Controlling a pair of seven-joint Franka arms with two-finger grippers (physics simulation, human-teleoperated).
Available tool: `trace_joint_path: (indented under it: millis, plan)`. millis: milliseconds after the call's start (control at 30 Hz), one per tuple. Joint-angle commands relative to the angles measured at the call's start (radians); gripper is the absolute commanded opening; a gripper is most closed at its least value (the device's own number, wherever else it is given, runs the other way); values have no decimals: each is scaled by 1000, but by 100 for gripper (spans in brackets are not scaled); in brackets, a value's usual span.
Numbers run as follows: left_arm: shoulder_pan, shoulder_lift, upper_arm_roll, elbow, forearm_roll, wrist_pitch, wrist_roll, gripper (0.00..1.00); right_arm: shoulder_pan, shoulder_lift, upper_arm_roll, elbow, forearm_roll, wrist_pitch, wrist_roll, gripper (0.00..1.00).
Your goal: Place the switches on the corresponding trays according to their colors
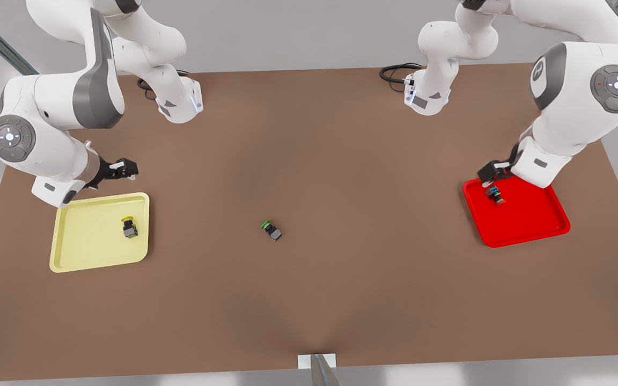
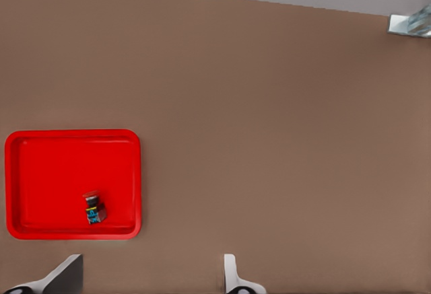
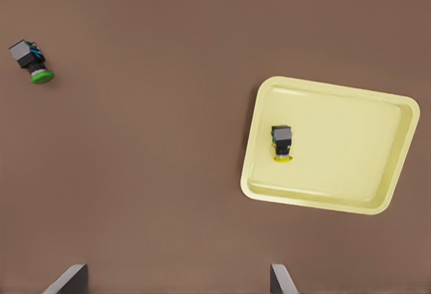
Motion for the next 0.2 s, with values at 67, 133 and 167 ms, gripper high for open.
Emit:
trace_joint_path:
  millis: [67,133,167]
  plan:
    - [-10,12,8,28,-53,-74,186,100,0,-1,-1,0,-1,-11,90,100]
    - [-11,11,8,28,-53,-74,186,100,0,0,-1,0,-1,-11,90,100]
    - [-11,11,8,28,-53,-74,186,100,0,2,-1,0,-2,-10,90,100]
